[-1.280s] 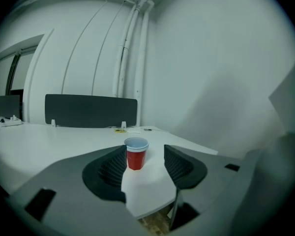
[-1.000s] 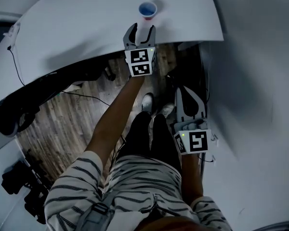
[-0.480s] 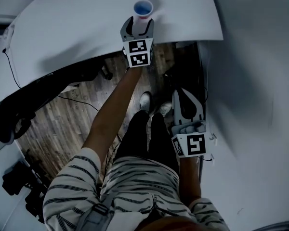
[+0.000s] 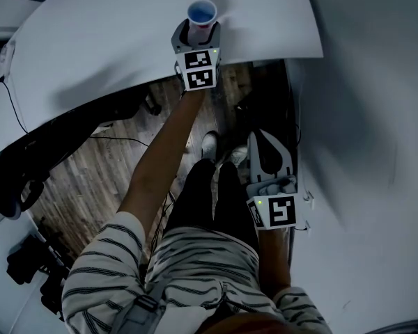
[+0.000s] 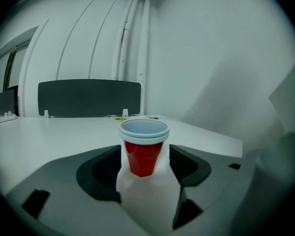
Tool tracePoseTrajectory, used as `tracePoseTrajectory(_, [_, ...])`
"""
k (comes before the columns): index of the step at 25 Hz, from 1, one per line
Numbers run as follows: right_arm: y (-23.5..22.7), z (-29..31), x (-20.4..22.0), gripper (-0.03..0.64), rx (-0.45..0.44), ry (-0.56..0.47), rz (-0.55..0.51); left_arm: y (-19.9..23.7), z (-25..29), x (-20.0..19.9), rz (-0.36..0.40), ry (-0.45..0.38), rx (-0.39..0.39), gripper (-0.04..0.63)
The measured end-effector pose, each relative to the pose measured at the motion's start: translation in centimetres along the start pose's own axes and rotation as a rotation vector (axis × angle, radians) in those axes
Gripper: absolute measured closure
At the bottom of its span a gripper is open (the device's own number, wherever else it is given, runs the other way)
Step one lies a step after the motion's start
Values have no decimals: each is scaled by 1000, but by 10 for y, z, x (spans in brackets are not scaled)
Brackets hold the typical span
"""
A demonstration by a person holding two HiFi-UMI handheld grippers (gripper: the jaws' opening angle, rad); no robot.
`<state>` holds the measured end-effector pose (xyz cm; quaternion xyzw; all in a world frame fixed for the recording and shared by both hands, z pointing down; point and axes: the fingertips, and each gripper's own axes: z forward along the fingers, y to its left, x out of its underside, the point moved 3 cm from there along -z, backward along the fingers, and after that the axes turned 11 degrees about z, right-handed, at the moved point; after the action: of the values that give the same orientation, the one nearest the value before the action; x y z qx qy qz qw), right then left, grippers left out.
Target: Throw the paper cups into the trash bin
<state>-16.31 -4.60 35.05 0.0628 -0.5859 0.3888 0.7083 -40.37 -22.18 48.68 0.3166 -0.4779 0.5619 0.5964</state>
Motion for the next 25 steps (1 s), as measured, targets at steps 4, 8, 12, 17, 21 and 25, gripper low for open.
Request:
tracePoseTrajectory(4, [-4,1,0,598,5,-2,8,-2,6,-8,-11,-15,0,293])
tracePoseTrajectory(8, [-4,3,-1,600,9,-4,13,5,13,-8,-39,-8,-11,290])
tracePoseTrajectory(12, [-6,4,1,600,18,0,28,9,20,-6,-53,11,-13,290])
tracePoseTrajectory(17, [-10,5,-1,600,37,-7,40,10,20,-6,-54,29,-27,293])
tracePoseTrajectory(21, [-12,3,-5,600,44,-18,34,7,17,-10,-10,14,-20,295])
tracePoseTrajectory(25, [-13,-3,-8,600,57,-26,30,4,6,-17,-11,7,-13,295])
